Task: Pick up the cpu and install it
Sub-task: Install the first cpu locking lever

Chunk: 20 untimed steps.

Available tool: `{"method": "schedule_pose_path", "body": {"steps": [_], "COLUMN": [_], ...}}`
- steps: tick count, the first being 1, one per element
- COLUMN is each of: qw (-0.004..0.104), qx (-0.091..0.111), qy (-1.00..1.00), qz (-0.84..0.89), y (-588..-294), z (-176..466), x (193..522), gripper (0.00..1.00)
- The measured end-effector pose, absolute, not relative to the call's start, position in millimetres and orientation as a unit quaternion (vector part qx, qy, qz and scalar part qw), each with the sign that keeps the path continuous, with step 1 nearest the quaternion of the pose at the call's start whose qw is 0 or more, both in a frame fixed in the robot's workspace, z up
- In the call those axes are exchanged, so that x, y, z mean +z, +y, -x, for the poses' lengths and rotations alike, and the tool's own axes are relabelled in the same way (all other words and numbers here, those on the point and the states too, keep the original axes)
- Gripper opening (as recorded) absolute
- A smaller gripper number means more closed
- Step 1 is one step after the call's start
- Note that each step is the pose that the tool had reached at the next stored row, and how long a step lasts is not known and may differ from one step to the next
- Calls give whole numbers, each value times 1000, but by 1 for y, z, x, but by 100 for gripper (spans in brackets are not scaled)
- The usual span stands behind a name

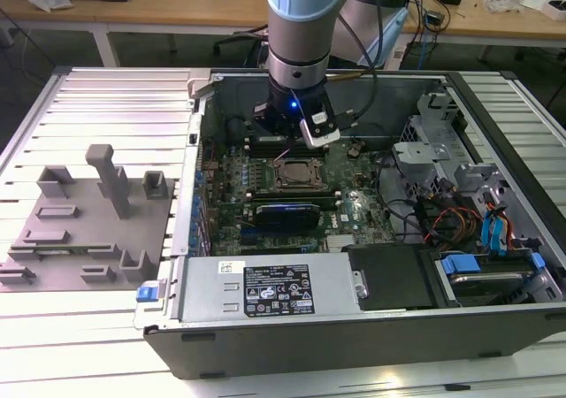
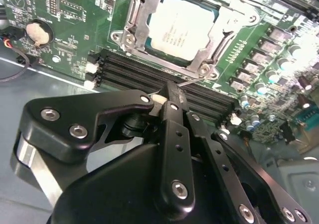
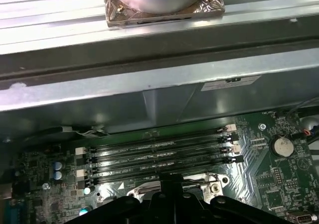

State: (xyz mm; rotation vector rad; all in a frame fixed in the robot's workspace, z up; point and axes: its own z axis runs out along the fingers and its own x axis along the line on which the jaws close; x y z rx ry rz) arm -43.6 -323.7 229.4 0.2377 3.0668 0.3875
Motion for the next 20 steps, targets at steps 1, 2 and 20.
{"method": "schedule_pose_path", "body": {"steps": [1,2,20], "qw": [25,28,37], "qx": [125,126,126], "qy": [989,989,989], "qz": [-76,-76,-75], "y": [-324,-324,-320], "z": [44,44,45], "x": [229,228,223], "gripper": [11,11,11]}}
